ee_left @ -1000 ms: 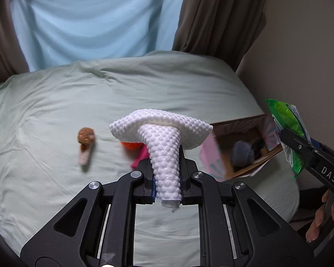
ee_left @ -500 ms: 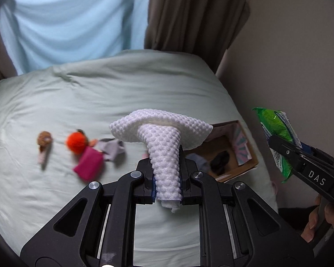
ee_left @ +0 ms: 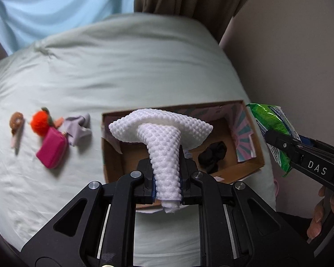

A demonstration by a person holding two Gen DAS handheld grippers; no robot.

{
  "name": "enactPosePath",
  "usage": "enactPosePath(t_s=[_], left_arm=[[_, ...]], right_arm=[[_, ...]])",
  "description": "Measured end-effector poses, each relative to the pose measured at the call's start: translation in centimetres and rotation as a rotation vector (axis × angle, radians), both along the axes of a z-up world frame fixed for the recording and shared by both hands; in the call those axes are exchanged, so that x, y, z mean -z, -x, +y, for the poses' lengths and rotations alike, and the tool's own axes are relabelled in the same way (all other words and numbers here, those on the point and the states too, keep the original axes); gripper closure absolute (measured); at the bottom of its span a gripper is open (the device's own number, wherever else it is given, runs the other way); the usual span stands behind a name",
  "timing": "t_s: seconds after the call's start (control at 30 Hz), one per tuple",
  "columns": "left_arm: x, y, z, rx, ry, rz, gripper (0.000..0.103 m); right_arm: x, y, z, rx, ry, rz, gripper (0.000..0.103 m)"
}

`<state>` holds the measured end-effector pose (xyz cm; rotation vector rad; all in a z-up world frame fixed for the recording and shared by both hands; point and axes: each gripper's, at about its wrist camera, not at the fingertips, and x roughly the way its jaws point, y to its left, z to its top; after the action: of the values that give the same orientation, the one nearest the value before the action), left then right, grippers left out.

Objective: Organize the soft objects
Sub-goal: 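Carry both items over the box and open both tools to drop them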

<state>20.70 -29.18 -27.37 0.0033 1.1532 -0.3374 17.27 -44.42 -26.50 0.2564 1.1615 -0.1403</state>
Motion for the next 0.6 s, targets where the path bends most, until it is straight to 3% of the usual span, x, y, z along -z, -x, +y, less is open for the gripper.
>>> enactPosePath(t_s=[0.4,0.6], left_arm=[[9.7,-5.0,-0.6,0.021,-0.088,0.251,0.091],[11.9,-6.1,-0.9,0.039,-0.123,0.303,0.091]], right_arm=[[7.4,-6.1,-0.6,-0.063,-0.139,0.209,0.058],[10.4,-7.7,-0.2,-0.053,-0.190,0.277,0.058]])
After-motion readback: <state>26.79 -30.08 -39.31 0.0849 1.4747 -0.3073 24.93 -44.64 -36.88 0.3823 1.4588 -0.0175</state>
